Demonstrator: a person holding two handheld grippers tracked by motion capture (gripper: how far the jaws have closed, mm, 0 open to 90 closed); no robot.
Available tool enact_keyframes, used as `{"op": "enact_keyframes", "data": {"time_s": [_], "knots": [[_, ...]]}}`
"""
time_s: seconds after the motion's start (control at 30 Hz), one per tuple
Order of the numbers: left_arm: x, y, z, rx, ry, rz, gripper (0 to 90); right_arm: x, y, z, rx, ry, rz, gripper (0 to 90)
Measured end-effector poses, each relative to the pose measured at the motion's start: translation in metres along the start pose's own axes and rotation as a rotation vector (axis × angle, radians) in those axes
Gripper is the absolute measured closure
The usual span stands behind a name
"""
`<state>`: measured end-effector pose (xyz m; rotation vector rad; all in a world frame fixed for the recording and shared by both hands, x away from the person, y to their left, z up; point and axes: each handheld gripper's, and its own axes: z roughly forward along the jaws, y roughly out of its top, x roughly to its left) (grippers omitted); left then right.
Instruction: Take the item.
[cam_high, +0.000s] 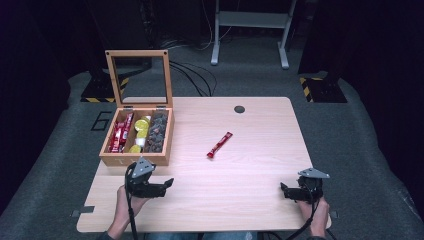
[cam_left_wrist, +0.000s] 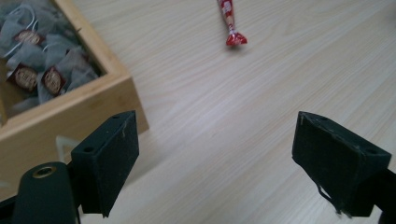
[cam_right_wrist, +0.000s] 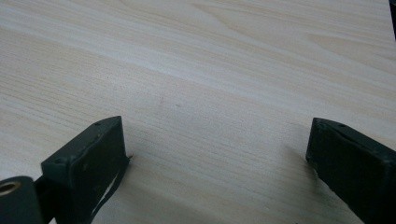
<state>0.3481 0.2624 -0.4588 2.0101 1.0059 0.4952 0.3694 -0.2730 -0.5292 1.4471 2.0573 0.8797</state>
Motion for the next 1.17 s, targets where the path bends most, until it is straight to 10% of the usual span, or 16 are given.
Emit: {"op": "enact_keyframes", "data": {"time_s": [0.77,1.17], "knots": [[0.036,-0.087,-0.006,0.099,0.145,-0.132,14.7,0.001,0.0,0.0,-0.005,-0.006,0.002,4.2],[0.047,-0.09,-0.003,0.107,0.199,-0.141,13.8,-0.001,0.0,0.001,0.01,0.012,0.014,3.9]]}}
